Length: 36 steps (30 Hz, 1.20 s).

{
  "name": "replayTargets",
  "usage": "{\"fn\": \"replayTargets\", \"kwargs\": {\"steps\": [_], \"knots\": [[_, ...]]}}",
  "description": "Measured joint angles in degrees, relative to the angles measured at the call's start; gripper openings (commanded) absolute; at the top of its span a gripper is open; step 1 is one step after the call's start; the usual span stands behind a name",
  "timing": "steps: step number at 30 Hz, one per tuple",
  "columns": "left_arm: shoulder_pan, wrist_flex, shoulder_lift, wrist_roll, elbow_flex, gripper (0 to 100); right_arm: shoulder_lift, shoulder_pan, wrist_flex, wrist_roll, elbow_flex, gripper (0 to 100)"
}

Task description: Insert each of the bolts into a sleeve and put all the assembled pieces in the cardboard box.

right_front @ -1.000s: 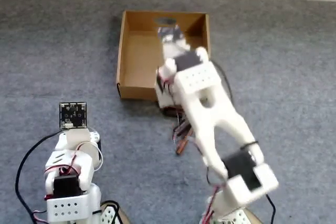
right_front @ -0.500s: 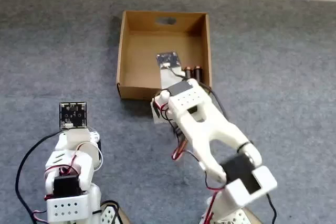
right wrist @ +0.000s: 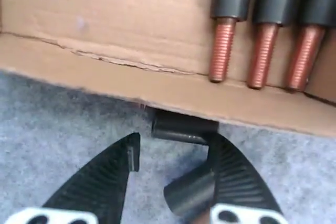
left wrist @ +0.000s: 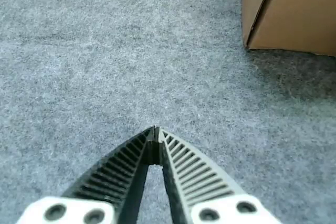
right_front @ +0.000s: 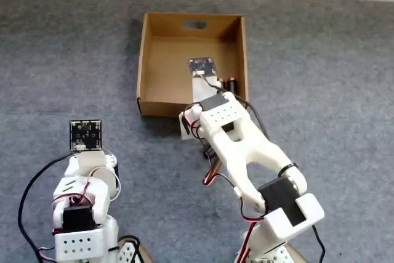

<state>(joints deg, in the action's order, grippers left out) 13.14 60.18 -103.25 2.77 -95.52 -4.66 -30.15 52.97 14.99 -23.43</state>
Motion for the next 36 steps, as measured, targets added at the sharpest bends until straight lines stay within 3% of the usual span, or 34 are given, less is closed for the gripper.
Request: {"fn": "replayTargets", "kwargs": {"steps": [11,25,36], "knots": [[0.0,0.0,0.0,0.0,0.0,1,-0.2,1.5,-0.2,5.3,0.0,19.9],[0.0,0.0,0.0,0.0,0.0,1,-0.4,3.9,-0.2,5.7,-0.3,19.9],[0.0,-0.1,0.0,0.0,0.0,1,-0.4,1.7,-0.2,-7.6,-0.6,19.9]]}}
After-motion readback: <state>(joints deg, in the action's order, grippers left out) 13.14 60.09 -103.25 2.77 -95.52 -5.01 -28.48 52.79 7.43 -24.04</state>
